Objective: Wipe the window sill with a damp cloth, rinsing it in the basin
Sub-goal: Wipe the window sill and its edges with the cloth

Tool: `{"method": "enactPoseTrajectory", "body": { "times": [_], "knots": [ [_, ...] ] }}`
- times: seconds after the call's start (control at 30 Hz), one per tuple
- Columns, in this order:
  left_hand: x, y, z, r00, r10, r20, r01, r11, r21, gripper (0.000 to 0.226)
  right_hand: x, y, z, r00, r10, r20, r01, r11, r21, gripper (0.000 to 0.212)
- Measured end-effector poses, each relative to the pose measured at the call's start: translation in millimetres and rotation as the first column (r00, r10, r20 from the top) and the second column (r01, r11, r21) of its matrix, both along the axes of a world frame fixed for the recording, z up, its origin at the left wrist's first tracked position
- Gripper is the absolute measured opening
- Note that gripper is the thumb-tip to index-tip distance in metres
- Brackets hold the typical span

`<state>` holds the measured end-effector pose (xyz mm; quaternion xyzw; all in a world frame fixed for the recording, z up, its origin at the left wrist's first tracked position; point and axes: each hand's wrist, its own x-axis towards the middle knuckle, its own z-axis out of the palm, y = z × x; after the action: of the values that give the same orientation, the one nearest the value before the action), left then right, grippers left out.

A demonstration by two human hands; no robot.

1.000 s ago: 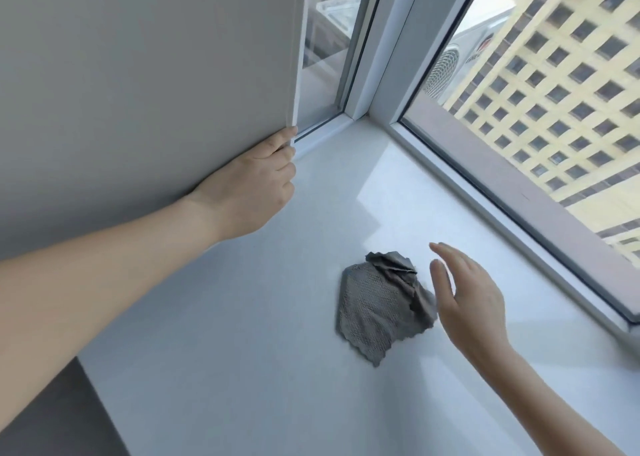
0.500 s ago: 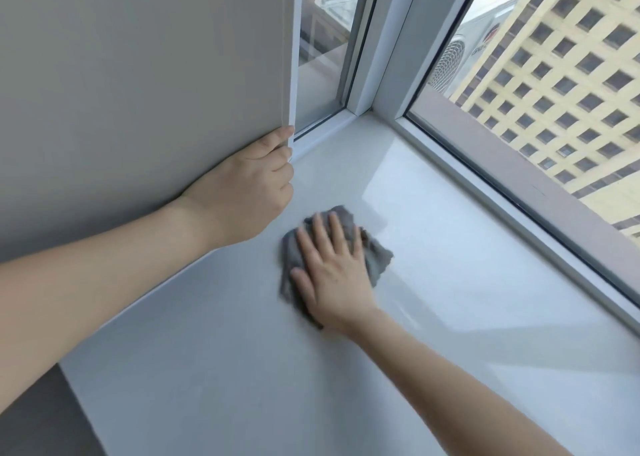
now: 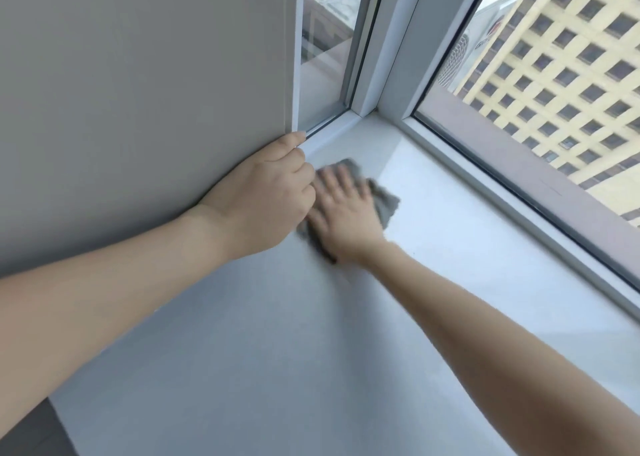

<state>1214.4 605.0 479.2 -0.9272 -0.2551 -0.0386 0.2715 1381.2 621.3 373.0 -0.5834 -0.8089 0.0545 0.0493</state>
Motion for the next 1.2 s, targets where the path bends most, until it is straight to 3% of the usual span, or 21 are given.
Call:
{"method": "enactPoseTrajectory", "body": {
  "times": [0.07, 0.1, 0.13, 0.2, 0.23, 0.27, 0.33, 0.37, 0.4, 0.5, 0.57, 0.63, 0.7, 0.77, 0.83, 0.9, 0.97, 1.07, 1.2],
  "knots": [
    [1, 3, -3, 1.0, 0.012, 0.011, -0.011, 1.0, -0.013, 0.05, 3, -26, 1, 0.941, 0.339, 0.005, -0.339, 0.941, -0.016, 0.06],
    [2, 4, -4, 1.0, 0.024, 0.003, -0.024, 1.0, -0.01, 0.055, 17, -16, 3, 0.927, 0.374, 0.002, -0.374, 0.927, -0.022, 0.06],
    [3, 4, -3, 0.999, 0.037, -0.015, -0.038, 0.999, -0.006, 0.057, 31, 4, 4, 0.952, 0.306, -0.001, -0.306, 0.952, -0.002, 0.06],
    [5, 4, -4, 0.996, 0.058, -0.069, -0.059, 0.998, -0.008, 0.056, 50, 52, 5, 0.999, -0.039, -0.03, 0.04, 0.999, 0.026, 0.056],
    [6, 5, -6, 0.993, 0.069, -0.091, -0.07, 0.998, -0.006, 0.052, 51, 72, 6, 0.972, -0.215, -0.093, 0.215, 0.976, -0.006, 0.052],
    [7, 6, -7, 0.992, 0.077, -0.102, -0.078, 0.997, 0.001, 0.046, 45, 86, 6, 0.914, -0.347, -0.208, 0.343, 0.938, -0.058, 0.05],
    [8, 7, -12, 0.994, 0.083, -0.07, -0.082, 0.996, 0.019, 0.044, 20, 102, 7, 0.714, -0.48, -0.511, 0.462, 0.87, -0.172, 0.048],
    [9, 8, -13, 0.995, 0.087, -0.038, -0.086, 0.996, 0.032, 0.048, 9, 106, 7, 0.636, -0.495, -0.592, 0.471, 0.857, -0.209, 0.048],
    [9, 8, -14, 0.995, 0.096, -0.013, -0.095, 0.994, 0.046, 0.052, 1, 107, 11, 0.62, -0.486, -0.616, 0.464, 0.86, -0.213, 0.048],
    [11, 8, -15, 0.995, 0.097, 0.019, -0.098, 0.993, 0.06, 0.055, -5, 97, 11, 0.782, -0.362, -0.507, 0.374, 0.924, -0.082, 0.042],
    [13, 9, -13, 0.995, 0.1, 0.021, -0.101, 0.994, 0.041, 0.056, -8, 75, 3, 0.886, -0.105, -0.452, 0.145, 0.988, 0.053, 0.038],
    [13, 8, -13, 0.994, 0.107, 0.033, -0.108, 0.993, 0.035, 0.057, -19, 47, -10, 0.901, 0.188, -0.39, -0.154, 0.981, 0.118, 0.041],
    [14, 8, -11, 0.993, 0.104, 0.048, -0.106, 0.994, 0.023, 0.057, -9, 39, -12, 0.889, 0.304, -0.343, -0.29, 0.953, 0.093, 0.045],
    [14, 8, -8, 0.995, 0.096, 0.041, -0.096, 0.995, 0.007, 0.057, 13, 54, -3, 0.922, 0.187, -0.338, -0.173, 0.982, 0.071, 0.039],
    [14, 6, -7, 0.994, 0.105, 0.03, -0.105, 0.994, 0.018, 0.057, 38, 89, 5, 0.934, -0.116, -0.338, 0.131, 0.991, 0.022, 0.041],
    [14, 7, -10, 0.994, 0.111, 0.017, -0.112, 0.993, 0.028, 0.056, 44, 112, 8, 0.921, -0.299, -0.25, 0.3, 0.953, -0.033, 0.043],
    [17, 9, -11, 0.992, 0.119, 0.033, -0.119, 0.993, -0.008, 0.054, 34, 103, 2, 0.961, -0.22, -0.17, 0.222, 0.975, -0.004, 0.047],
    [20, 13, -8, 0.988, 0.149, 0.03, -0.149, 0.989, -0.006, 0.054, 44, 77, -3, 0.99, 0.077, -0.117, -0.073, 0.997, 0.039, 0.051],
    [19, 12, -11, 0.985, 0.17, 0.034, -0.17, 0.985, 0.016, 0.051, 78, 120, 0, 0.977, -0.097, -0.188, 0.113, 0.991, 0.076, 0.04]
  ]
}}
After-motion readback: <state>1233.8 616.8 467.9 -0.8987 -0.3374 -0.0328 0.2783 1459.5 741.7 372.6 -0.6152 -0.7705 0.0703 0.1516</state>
